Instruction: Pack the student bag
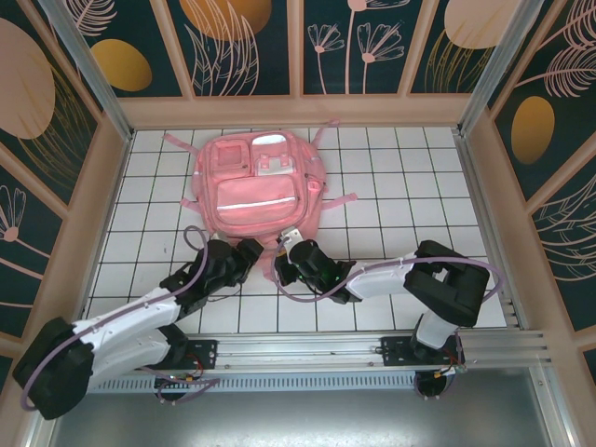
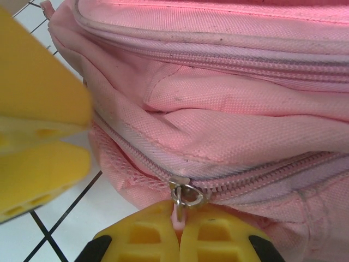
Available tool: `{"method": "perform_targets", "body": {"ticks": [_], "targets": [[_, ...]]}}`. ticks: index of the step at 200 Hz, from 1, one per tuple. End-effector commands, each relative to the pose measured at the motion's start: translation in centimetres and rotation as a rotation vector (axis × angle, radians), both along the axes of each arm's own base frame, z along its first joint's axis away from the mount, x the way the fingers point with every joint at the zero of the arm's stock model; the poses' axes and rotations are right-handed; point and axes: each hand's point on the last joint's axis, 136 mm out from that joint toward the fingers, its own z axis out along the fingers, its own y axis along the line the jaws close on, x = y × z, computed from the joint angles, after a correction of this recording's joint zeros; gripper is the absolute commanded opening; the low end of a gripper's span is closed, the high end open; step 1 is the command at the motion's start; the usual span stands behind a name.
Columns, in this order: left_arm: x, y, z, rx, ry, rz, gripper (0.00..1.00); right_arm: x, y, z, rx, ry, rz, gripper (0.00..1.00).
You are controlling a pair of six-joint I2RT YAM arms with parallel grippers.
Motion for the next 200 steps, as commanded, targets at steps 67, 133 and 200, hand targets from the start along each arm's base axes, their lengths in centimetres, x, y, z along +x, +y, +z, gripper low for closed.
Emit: {"method": "perform_targets", "body": {"ticks": [67,133,200], "targets": [[2.8,0.4,0.6,0.047,-0.042,0.118,0.00,-1.0,-0.6,0.9,0.030,-0.008,0.017,0.00],[1.6,3.2,-0.4,0.116,-0.041,0.175,0.00,1.3,-6.3,0.1,-0.084,-0.012,-0.147,0.00],[1.0,3.8,0.4,0.112,-0.076,0.168,0.00,5.5,-11.9,-1.0,-0.154,0.001,-0.336,0.00]]}}
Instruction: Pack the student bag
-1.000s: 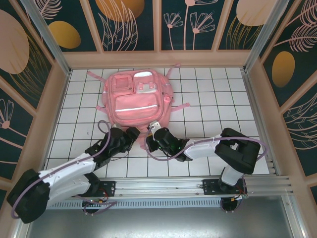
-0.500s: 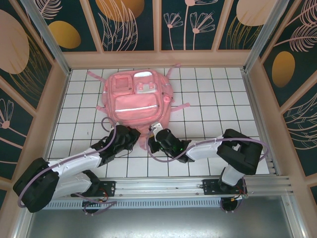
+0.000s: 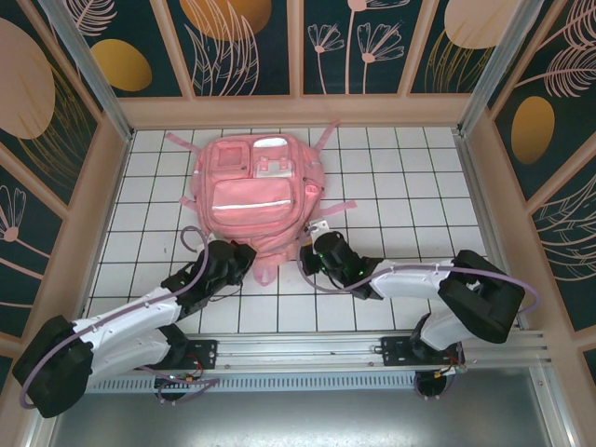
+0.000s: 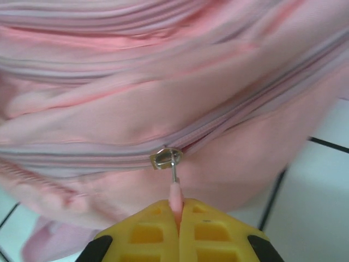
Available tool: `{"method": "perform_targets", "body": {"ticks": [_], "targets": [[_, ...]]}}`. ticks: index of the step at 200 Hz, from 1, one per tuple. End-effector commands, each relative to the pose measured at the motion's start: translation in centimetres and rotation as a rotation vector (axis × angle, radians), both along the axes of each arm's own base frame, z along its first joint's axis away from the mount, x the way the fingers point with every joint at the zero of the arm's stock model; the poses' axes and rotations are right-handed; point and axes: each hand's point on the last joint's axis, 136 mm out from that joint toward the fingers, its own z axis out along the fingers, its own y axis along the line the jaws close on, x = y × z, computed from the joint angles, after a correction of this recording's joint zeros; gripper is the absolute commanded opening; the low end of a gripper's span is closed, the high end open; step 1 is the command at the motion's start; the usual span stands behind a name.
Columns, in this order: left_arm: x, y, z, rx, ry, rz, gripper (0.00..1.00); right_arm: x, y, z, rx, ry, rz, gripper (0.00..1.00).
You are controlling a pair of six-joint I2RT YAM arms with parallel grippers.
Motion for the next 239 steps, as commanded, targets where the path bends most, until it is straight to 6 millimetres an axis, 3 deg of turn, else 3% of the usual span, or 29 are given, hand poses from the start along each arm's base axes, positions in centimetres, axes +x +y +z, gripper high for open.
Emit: {"method": "perform_targets", "body": {"ticks": [1,119,146,155,210,239], "targets": [[0.4,2.4,-0.2,0.084,-0.037,0.069,0.00,2.3,-4.3,-1.9,-0.114,0.003,-0.159,0.00],[-2.4,4.7,1.9,0.105,-0.109,0.025,0.00,13.3,-10.1,-3.9,-0.147,0.012,-0.385,0.00],[-2.9,5.4,1.9,0.123,-0.108,0.026,0.00,15.0,-9.9,-3.7,-0.129,0.008,-0.389,0.00],[-3.1,5.6,1.9,0.127,-0.108,0.024,0.00,16.1,-11.1,-3.7,-0.125,0.012,-0.421,0.00],[-3.6,6.0,2.7,0.131,-0.140,0.008,0.00,18.9,-12.6,-4.2,-0.107,0.048,-0.464,0.00],[-2.9,3.9,4.1,0.071,-0.199,-0.052,0.00,18.6,-12.2,-3.1,-0.060,0.037,-0.443,0.00]]}}
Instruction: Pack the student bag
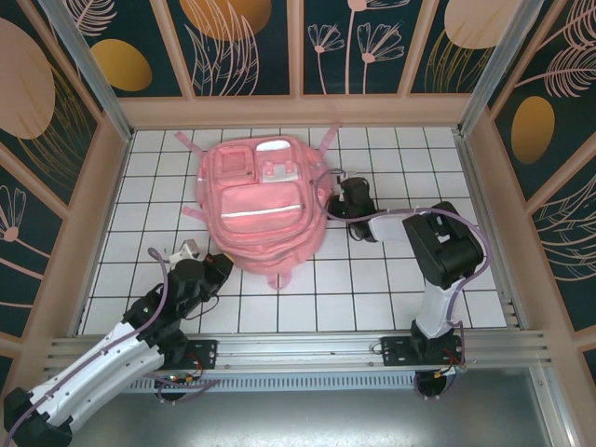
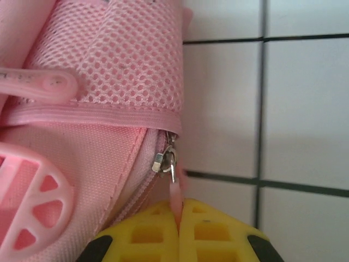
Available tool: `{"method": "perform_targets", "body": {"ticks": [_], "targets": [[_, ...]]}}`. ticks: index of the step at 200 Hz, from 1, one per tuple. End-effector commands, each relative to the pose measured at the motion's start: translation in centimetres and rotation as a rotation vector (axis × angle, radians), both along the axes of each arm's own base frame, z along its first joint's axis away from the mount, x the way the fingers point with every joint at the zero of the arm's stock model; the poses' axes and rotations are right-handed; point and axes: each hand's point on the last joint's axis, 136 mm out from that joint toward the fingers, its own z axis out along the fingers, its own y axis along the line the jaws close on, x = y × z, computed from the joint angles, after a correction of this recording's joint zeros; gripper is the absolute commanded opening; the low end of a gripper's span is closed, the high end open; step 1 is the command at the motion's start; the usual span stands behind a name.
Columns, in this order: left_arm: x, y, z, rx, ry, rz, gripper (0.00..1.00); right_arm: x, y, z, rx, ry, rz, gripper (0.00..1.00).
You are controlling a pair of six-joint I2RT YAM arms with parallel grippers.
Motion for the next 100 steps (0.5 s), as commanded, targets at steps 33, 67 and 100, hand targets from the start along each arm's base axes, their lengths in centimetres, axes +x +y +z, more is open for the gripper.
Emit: {"method": "perform_targets", "body": {"ticks": [33,67,100], "targets": [[2.0,-2.3,2.4,0.028,-0.082,-0.070,0.07,1.2,-5.4,1.7,-0.072,-0.052,-0.187,0.00],[3.5,-1.4,5.0,0.134,-0.126,-0.014,0.50,2.4,-8.4,3.4,-0.015,-0.069,-0.241,0.00],[5.2,1.3,9.3,0.358,-0.196,0.086,0.94,2.1,-9.0,3.3,-0.015,-0.064,-0.261,0.00]]}}
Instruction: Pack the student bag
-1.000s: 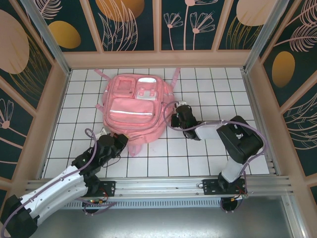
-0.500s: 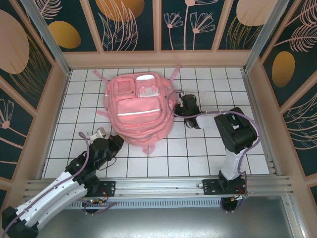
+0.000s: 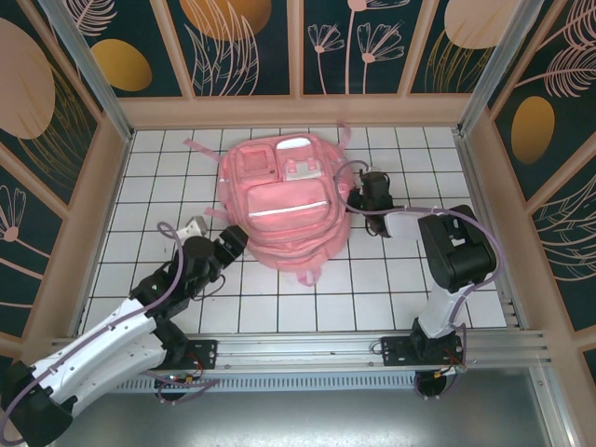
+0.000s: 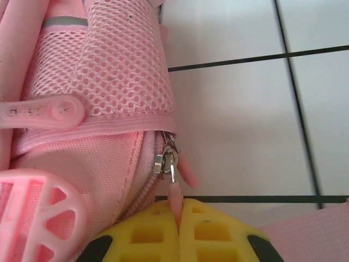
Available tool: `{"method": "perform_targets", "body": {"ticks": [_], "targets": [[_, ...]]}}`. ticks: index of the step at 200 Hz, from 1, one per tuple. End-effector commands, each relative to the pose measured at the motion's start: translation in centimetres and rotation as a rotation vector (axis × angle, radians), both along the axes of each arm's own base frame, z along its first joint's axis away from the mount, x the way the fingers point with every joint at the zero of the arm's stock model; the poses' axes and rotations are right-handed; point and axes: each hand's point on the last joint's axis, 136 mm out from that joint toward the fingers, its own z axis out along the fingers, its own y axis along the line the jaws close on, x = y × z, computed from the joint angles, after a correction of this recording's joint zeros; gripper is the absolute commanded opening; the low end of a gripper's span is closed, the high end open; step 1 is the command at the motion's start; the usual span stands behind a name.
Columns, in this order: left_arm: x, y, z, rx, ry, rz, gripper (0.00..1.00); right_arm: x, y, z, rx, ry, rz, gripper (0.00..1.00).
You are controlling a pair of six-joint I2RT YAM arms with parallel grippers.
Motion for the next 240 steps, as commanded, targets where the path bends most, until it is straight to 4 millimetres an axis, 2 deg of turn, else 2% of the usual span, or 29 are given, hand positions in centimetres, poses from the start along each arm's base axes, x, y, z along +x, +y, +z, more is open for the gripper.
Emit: {"method": "perform_targets", "body": {"ticks": [1,24,46,53,60,67,71,89,124,136,160,181,208,215,229,240], "targets": [[1.5,2.7,3.7,0.195,-0.094,0.097,0.95,0.7,-2.8,2.2,-0.006,-0.063,-0.116,0.00],[2.9,4.1,7.1,0.342,-0.153,0.164,0.99,0.5,-4.0,1.9,-0.029,-0.060,-0.165,0.00],[4.2,4.2,8.9,0.444,-0.179,0.189,0.98,0.5,-5.4,2.3,-0.015,-0.061,-0.203,0.00],[4.6,4.2,9.1,0.471,-0.180,0.197,0.98,0.5,-5.7,2.4,-0.011,-0.061,-0.212,0.03],[4.9,4.3,9.1,0.488,-0.177,0.206,0.99,0.5,-5.9,2.7,-0.007,-0.068,-0.220,0.11],[5.3,4.0,8.8,0.498,-0.170,0.202,0.98,0.4,-5.9,2.9,-0.002,-0.071,-0.222,0.28],[5.5,3.8,8.7,0.500,-0.169,0.195,0.99,0.4,-5.9,3.0,0.001,-0.070,-0.222,0.34],[6.2,3.1,7.3,0.492,-0.156,0.163,0.98,-0.1,-5.1,3.6,0.041,-0.061,-0.197,0.47],[7.7,2.4,2.7,0.436,-0.087,0.096,0.98,-2.8,-3.3,4.5,0.152,-0.040,-0.157,0.61],[8.0,2.5,1.3,0.431,-0.060,0.094,0.98,-4.1,-2.1,4.5,0.215,-0.024,-0.119,0.66],[8.5,2.3,-0.5,0.439,-0.023,0.085,0.99,-6.8,1.0,4.1,0.317,0.020,-0.028,0.68],[8.9,1.9,-1.2,0.440,-0.005,0.072,0.98,-8.3,3.5,3.6,0.334,0.054,0.019,0.68],[8.9,1.8,-1.8,0.433,0.009,0.070,0.98,-9.3,4.7,2.4,0.335,0.100,0.028,0.64],[8.9,1.9,-1.8,0.433,0.008,0.073,0.98,-9.6,4.8,2.0,0.336,0.115,0.027,0.57],[8.8,2.0,-1.8,0.433,0.007,0.076,0.98,-10.2,4.8,1.6,0.344,0.133,0.033,0.37],[8.8,2.1,-1.6,0.431,0.003,0.078,0.99,-10.9,4.5,1.6,0.350,0.133,0.032,0.14]]}}
